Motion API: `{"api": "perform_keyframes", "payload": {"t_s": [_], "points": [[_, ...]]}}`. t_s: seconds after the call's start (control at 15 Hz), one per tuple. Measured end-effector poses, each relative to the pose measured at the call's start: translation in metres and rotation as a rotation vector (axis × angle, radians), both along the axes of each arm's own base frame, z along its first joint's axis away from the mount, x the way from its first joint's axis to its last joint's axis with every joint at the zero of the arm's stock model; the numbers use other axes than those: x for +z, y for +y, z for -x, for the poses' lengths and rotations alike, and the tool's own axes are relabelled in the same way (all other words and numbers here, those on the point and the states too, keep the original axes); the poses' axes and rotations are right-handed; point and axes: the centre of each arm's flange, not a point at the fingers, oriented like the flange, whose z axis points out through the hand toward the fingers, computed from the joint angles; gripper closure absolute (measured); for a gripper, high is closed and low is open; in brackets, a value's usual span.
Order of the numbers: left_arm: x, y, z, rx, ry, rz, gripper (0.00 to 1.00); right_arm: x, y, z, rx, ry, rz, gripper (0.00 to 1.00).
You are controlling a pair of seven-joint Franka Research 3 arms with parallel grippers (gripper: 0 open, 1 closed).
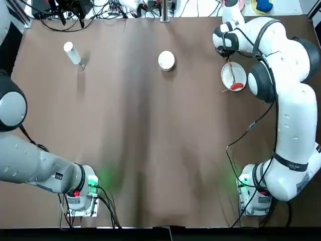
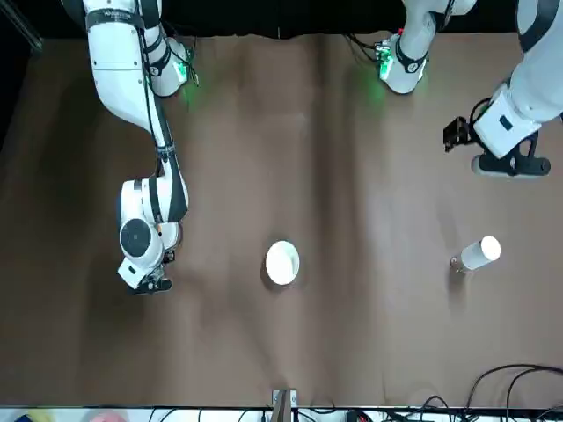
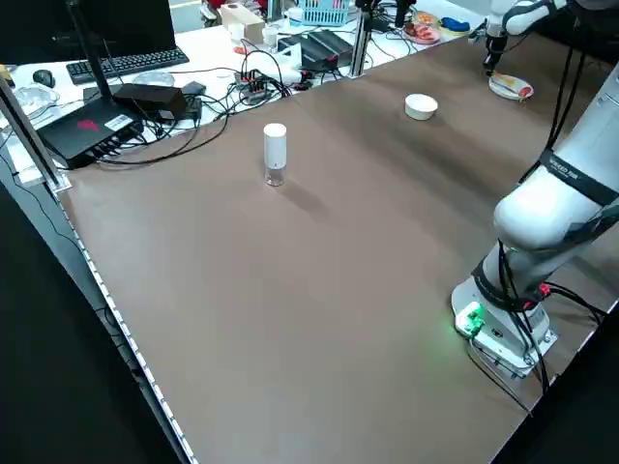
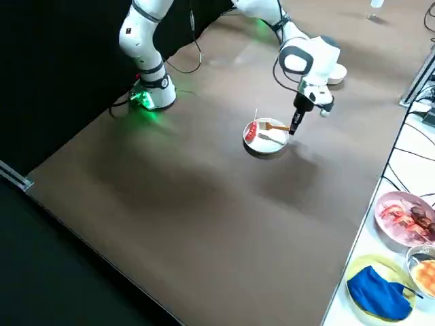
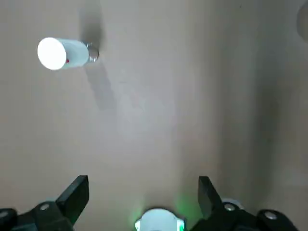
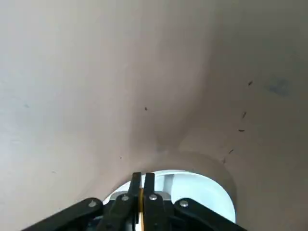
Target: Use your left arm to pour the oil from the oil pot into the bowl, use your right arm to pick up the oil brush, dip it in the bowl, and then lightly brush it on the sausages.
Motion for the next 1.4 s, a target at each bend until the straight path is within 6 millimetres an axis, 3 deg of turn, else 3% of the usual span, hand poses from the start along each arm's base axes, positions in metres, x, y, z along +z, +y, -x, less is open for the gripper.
{"api": "perform_keyframes", "payload": {"t_s": [0.33, 0.6, 0.8, 1.07, 1.13, 1.4], "points": [[0.006, -0.004, 0.007, 0.060, 0.013, -0.047, 0.00, 0.054, 0.018, -0.025, -0.089, -0.031, -0.135, 0.95], [-0.008, 0.002, 0.000, 0.069, 0.028, -0.105, 0.00, 0.080, 0.039, -0.038, -0.247, -0.089, -0.319, 0.95], [-0.006, 0.007, -0.001, 0.082, 0.023, -0.103, 0.00, 0.095, 0.062, -0.042, -0.395, -0.127, -0.380, 0.95], [-0.006, 0.005, -0.001, 0.081, 0.023, -0.103, 0.00, 0.089, 0.119, -0.037, -0.580, -0.189, -0.453, 0.95], [-0.006, 0.008, -0.002, 0.088, 0.024, -0.098, 0.00, 0.083, 0.147, -0.036, -0.666, -0.241, -0.502, 0.95], [-0.006, 0.010, -0.002, 0.092, 0.025, -0.096, 0.00, 0.062, 0.185, -0.035, -0.787, -0.353, -0.604, 0.95]]}}
